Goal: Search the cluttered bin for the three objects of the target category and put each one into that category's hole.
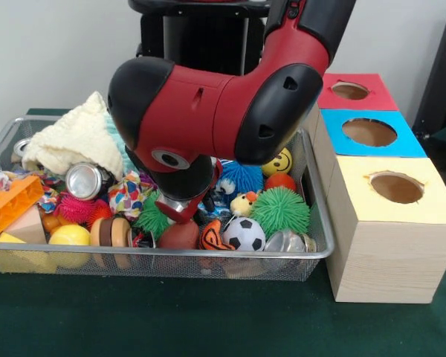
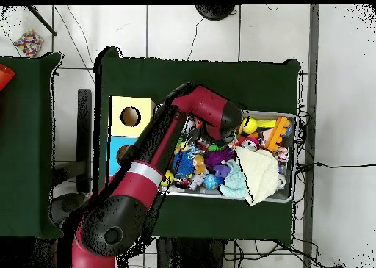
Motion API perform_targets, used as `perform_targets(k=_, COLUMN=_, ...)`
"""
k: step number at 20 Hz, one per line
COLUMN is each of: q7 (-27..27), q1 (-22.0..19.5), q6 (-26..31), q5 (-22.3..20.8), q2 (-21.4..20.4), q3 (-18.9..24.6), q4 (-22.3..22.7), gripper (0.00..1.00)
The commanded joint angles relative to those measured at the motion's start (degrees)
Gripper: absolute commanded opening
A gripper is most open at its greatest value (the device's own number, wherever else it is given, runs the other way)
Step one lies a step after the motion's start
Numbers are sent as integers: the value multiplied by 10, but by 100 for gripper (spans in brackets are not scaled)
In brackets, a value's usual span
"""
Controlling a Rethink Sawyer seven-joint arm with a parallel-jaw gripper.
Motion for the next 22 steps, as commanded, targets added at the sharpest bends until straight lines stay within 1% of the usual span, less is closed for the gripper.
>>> perform_targets(k=1, q7=31, q1=-5, q6=-6, q5=-3, q2=-11, q3=12, q4=14, gripper=0)
perform_targets(k=6, q7=45, q1=-15, q6=-30, q5=-8, q2=-9, q3=6, q4=-4, gripper=0)
perform_targets(k=11, q7=52, q1=-19, q6=-45, q5=-9, q2=-14, q3=2, q4=-10, gripper=0)
perform_targets(k=17, q7=49, q1=-20, q6=-60, q5=-11, q2=-20, q3=-3, q4=-4, gripper=0)
perform_targets(k=22, q7=46, q1=-24, q6=-50, q5=-6, q2=-32, q3=-4, q4=3, gripper=0)
